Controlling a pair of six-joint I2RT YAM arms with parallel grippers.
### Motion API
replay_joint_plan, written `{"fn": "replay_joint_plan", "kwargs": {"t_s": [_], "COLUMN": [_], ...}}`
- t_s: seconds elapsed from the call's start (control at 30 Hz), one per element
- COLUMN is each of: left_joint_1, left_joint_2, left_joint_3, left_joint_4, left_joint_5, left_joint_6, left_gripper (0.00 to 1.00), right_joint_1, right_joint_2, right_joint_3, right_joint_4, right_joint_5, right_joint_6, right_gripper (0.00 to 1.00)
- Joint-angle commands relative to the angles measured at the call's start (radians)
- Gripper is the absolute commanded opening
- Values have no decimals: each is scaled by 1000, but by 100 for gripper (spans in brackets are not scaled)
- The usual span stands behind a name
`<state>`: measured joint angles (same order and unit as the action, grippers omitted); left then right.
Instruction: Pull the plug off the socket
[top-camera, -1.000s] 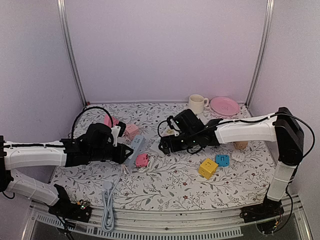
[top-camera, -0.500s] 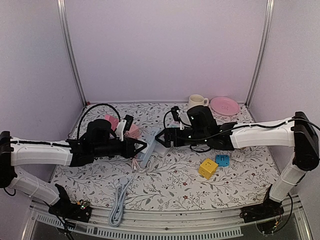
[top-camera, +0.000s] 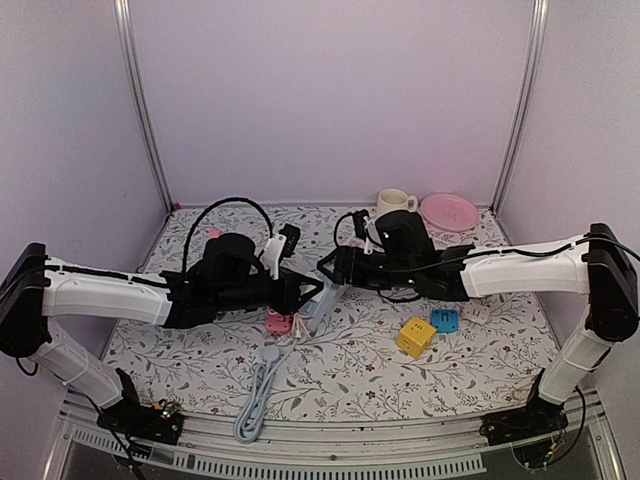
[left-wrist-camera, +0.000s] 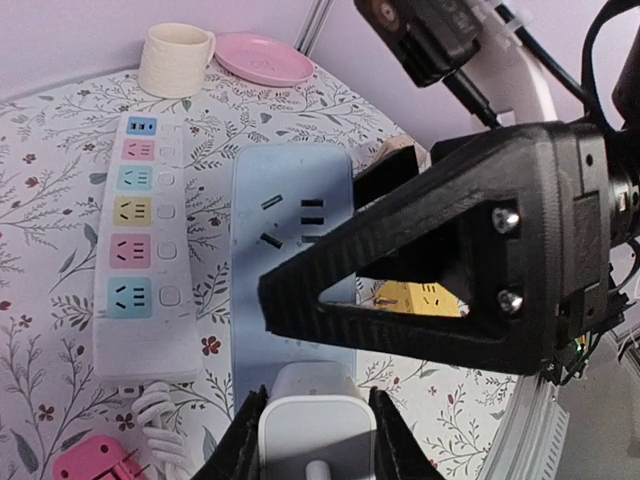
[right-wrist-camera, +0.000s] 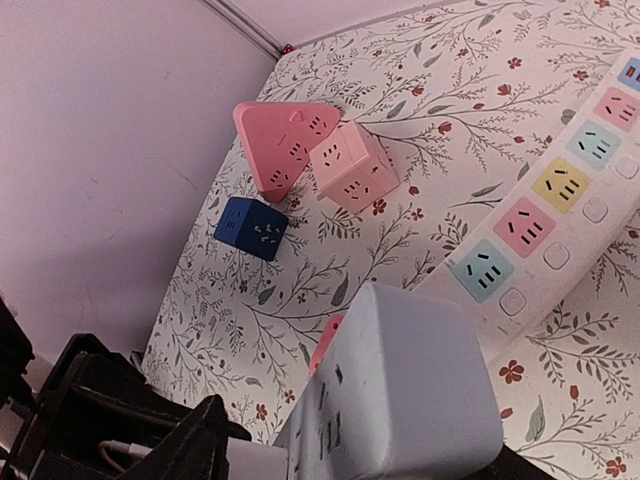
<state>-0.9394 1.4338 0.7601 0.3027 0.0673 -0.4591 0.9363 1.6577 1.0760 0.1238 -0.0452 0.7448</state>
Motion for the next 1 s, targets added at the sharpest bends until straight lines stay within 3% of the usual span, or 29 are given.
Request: {"fn": "replay_joint_plan", "kwargs": {"t_s": [0.0, 0.27, 0.5, 0.97], "left_joint_1": [-36, -56, -58, -59], "left_joint_2": [43, 89, 124, 104], "left_joint_3": [77, 104, 138, 171], "left_joint_4": [58, 90, 103, 127], "left_joint_5": [-74, -61, -19, 44], "left_joint_6": [34, 46, 32, 74], "left_gripper": [1, 1, 0, 2], "right_joint_1": [3, -33, -40, -97], "right_joint_2": [-39, -78, -84, -147], "right_joint_3": [-33, -102, -134, -252], "right_joint_4": [1, 23, 16, -33], "right_joint_5": [26, 17, 62, 97], "right_joint_6": [71, 119, 109, 117], "right_gripper": [63, 37, 5, 4]}}
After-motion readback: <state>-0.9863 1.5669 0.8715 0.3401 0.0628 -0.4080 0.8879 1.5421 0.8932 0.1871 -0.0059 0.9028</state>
